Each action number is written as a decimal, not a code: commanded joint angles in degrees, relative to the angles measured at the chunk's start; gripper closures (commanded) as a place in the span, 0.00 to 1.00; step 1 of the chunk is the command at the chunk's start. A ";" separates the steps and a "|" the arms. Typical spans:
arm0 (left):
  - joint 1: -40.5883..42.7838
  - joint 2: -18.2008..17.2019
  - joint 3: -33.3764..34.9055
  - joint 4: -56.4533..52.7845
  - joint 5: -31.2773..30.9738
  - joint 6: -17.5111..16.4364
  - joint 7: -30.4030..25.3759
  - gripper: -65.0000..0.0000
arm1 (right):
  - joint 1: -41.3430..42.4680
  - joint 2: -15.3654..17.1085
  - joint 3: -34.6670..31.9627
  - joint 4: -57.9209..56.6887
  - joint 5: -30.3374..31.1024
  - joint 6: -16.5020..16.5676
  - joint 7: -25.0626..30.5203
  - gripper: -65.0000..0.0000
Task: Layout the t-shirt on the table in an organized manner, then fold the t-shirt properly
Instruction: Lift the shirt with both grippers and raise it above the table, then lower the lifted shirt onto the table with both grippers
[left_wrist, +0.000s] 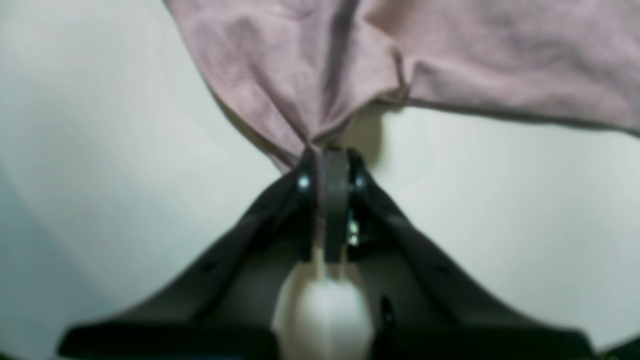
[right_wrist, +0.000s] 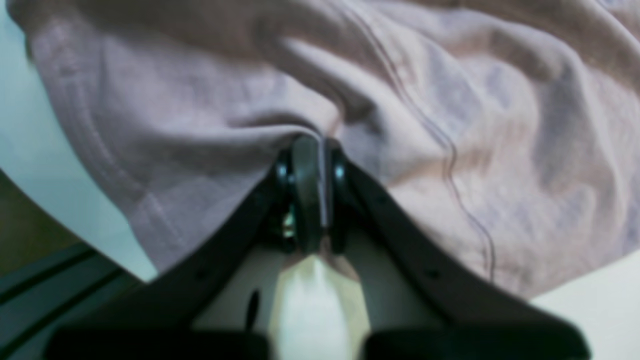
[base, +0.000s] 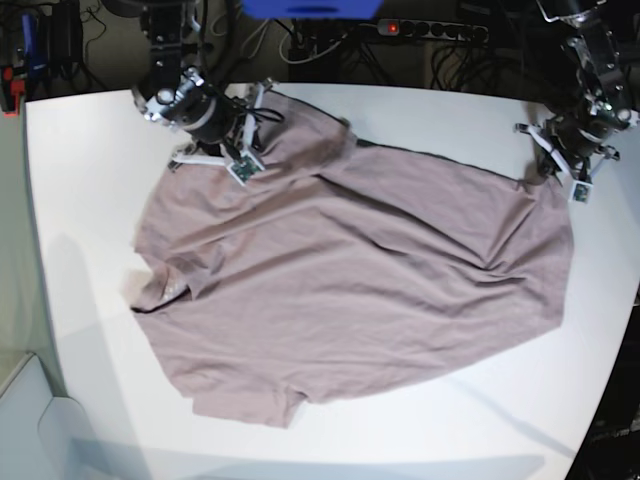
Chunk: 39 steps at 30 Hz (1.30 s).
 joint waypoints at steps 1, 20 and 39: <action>0.83 -0.28 0.03 1.66 1.06 -0.45 1.94 1.00 | -1.74 0.96 0.74 0.07 -7.85 -0.27 -12.35 1.00; -8.31 -0.37 -4.45 29.53 0.89 -0.45 14.52 1.00 | 11.54 3.33 3.12 18.71 -8.11 -0.27 -12.26 1.00; -44.79 -0.46 6.10 30.15 1.68 -0.45 15.04 1.00 | 54.17 2.98 2.59 18.27 -7.76 -0.27 -11.55 1.00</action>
